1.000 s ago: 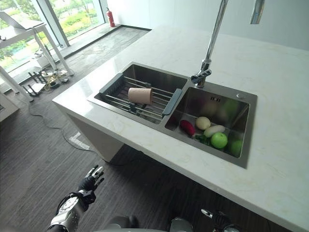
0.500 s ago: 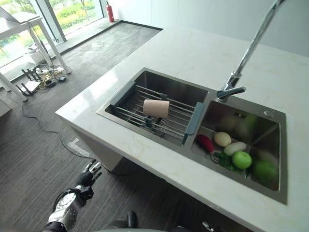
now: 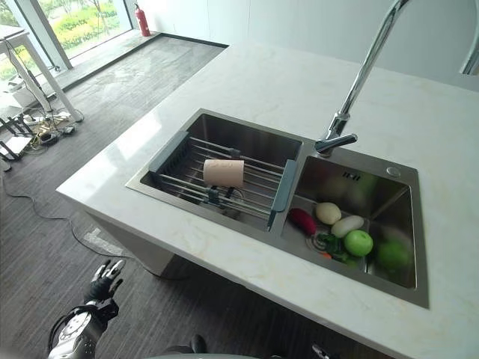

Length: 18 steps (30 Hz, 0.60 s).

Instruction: Place the dishes in the dishwasher.

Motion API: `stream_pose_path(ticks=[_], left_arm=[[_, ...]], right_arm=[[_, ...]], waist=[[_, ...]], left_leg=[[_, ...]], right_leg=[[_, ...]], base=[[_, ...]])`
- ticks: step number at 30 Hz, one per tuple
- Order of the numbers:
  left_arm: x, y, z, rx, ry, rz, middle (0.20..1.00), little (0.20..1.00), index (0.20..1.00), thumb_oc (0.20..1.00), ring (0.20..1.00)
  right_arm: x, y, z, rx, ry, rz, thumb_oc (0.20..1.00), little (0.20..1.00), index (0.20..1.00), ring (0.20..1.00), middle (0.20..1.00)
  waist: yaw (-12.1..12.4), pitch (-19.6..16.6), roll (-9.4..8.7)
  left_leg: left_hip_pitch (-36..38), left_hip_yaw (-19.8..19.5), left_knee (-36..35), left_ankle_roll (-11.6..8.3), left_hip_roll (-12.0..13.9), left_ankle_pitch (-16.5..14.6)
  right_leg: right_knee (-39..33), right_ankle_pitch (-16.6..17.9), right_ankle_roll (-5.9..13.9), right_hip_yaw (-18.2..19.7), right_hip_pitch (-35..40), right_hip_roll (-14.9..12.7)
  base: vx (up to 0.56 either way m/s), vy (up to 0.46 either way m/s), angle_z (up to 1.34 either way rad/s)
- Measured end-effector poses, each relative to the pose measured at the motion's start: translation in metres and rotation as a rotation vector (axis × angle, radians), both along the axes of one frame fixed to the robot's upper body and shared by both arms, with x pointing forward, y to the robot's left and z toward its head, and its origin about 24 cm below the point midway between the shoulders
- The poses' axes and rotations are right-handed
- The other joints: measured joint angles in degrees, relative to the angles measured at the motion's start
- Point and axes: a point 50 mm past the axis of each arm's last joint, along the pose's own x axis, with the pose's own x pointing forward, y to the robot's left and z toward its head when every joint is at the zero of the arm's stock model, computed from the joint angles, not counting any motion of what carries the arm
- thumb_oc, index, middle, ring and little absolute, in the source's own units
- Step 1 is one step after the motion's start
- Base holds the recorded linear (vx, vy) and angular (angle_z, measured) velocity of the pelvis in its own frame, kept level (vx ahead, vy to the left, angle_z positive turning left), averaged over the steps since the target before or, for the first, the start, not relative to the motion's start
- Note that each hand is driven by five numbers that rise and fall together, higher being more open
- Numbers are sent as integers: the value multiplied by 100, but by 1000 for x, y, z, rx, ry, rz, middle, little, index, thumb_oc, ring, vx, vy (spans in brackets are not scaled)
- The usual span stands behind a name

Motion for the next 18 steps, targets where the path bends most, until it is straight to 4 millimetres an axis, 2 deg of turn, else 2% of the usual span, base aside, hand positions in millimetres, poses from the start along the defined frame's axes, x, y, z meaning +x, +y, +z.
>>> stream_pose_path(ticks=[3, 5, 8, 9, 10, 11, 12, 14, 16, 17, 18], left_arm=[[-24, 16, -3, -27, -9, 212, 1000, 1000, 1000, 1000, 1000], [-41, 40, 5, -24, -70, 459, 1000, 1000, 1000, 1000, 1000], [-52, 61, 15, 23, -94, 605, 1000, 1000, 1000, 1000, 1000], [-58, 80, 28, 85, -111, 686, 1000, 1000, 1000, 1000, 1000], [-62, 108, 52, 165, -133, 745, 1000, 1000, 1000, 1000, 1000], [-66, 133, 79, 245, -189, 804, 1000, 1000, 1000, 1000, 1000], [-63, 179, 156, 456, -328, 843, 1000, 1000, 1000, 1000, 1000], [-62, 198, 203, 564, -367, 836, 1000, 1000, 1000, 1000, 1000], [-66, 213, 258, 735, -405, 829, 1000, 1000, 1000, 1000, 1000], [-63, 218, 290, 831, -412, 791, 1000, 1000, 1000, 1000, 1000], [-59, 218, 304, 875, -416, 755, 1000, 1000, 1000, 1000, 1000]], right_arm=[[-4, -6, 2, -9, -3, -31, 1000, 1000, 1000, 1000, 1000], [-7, -10, 3, -19, -2, -43, 1000, 1000, 1000, 1000, 1000], [-10, -12, 3, -25, -1, -51, 1000, 1000, 1000, 1000, 1000], [-10, -14, 4, -30, -10, -56, 1000, 1000, 1000, 1000, 1000], [-13, -15, 4, -28, -3, -63, 1000, 1000, 1000, 1000, 1000], [-17, -16, 4, -30, 7, -66, 1000, 1000, 1000, 1000, 1000], [-38, -30, 9, -63, 56, -73, 1000, 1000, 1000, 1000, 1000], [-48, -34, 11, -78, 77, -76, 1000, 1000, 1000, 1000, 1000], [-55, -38, 13, -88, 94, -80, 1000, 1000, 1000, 1000, 1000], [-61, -42, 15, -100, 111, -80, 1000, 1000, 1000, 1000, 1000], [-64, -43, 15, -101, 116, -79, 1000, 1000, 1000, 1000, 1000]], waist=[[13, -22, 75], [45, -48, 135], [69, -76, 205], [73, -107, 268], [68, -130, 335], [64, -202, 304], [31, -348, 505], [21, -388, 571], [2, -425, 600], [-30, -466, 715], [-42, -476, 770]], left_leg=[[-18, -18, 0, -22, 50, 15], [-9, -51, 2, -30, 55, 22], [4, -82, 2, -30, 46, 22], [7, -106, 0, -30, 35, 23], [15, -112, -1, -36, 46, 26], [14, -123, -1, -45, 61, 30], [18, -131, -44, -48, 20, 32], [19, -121, -45, -49, 4, 33], [13, -121, -45, -55, -13, 27], [8, -89, -45, -66, -41, 4], [14, -76, -46, -66, -50, 0]], right_leg=[[-68, 26, -25, -51, 26, 30], [-68, 29, -30, -86, 59, 37], [-70, 27, -27, -118, 92, 21], [-73, 24, -23, -136, 110, 12], [-103, 18, -20, -153, 119, 8], [-97, 13, -21, -181, 127, 26], [-103, 13, 1, -197, 136, -31], [-105, -4, 27, -201, 134, -53], [-102, 8, 39, -216, 127, -67], [-102, 25, 64, -198, 110, -94], [-101, 31, 70, -184, 107, -100]], base=[[38, -63, 4], [42, -59, 7], [41, -39, 7], [54, -35, 9], [70, -29, 7], [38, 7, 7], [41, 12, 5], [18, 8, 2], [53, 10, -3], [70, 7, -4], [62, 5, -3]])
